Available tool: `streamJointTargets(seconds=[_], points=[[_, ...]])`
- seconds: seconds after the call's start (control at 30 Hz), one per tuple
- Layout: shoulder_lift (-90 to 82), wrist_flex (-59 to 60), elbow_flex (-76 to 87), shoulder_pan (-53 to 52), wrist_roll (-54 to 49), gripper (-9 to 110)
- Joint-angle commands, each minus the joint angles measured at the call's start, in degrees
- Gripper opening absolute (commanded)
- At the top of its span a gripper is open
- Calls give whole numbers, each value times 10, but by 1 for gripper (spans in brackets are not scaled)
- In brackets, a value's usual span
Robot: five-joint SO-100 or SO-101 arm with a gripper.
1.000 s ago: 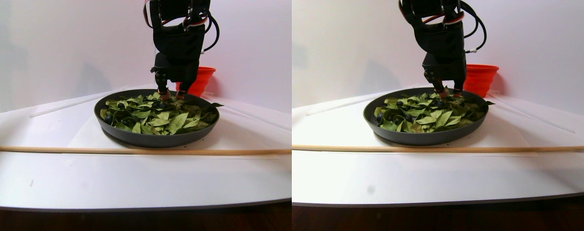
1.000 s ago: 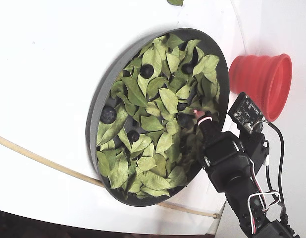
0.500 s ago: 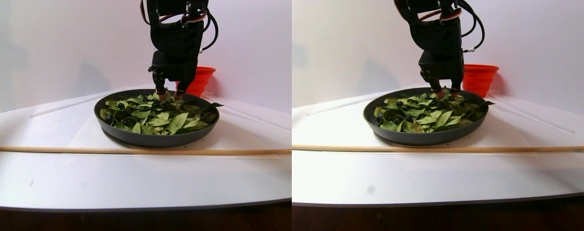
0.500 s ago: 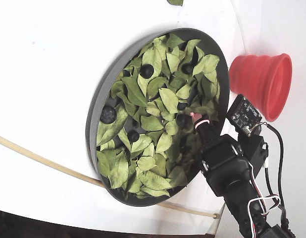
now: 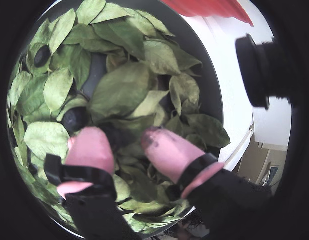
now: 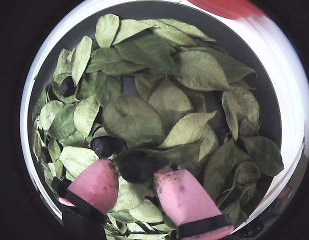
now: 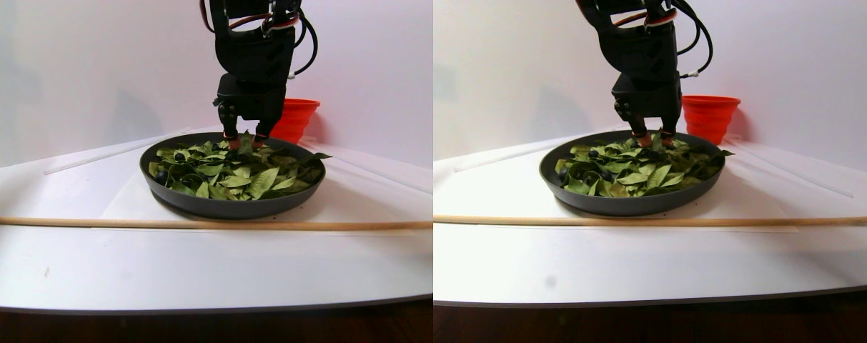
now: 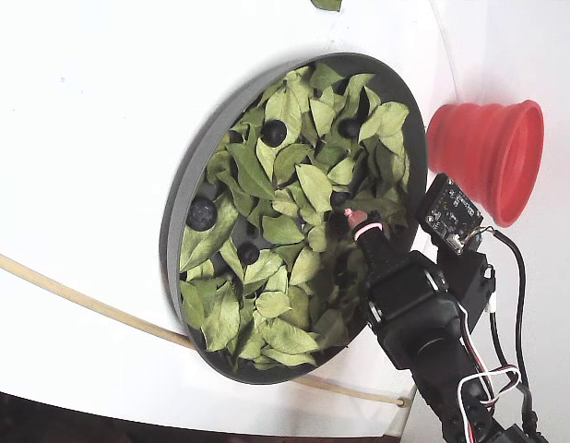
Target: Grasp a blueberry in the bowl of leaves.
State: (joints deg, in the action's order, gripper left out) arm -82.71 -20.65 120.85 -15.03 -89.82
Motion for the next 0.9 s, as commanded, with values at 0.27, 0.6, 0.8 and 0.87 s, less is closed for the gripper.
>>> streamJointTargets(seconds=[0.27, 0.6, 0.8, 0.87], points=[[-33, 1, -11, 3, -4, 14], [-4, -16, -11, 6, -2, 14], [7, -20, -11, 7, -2, 14], [14, -29, -9, 6, -4, 14]])
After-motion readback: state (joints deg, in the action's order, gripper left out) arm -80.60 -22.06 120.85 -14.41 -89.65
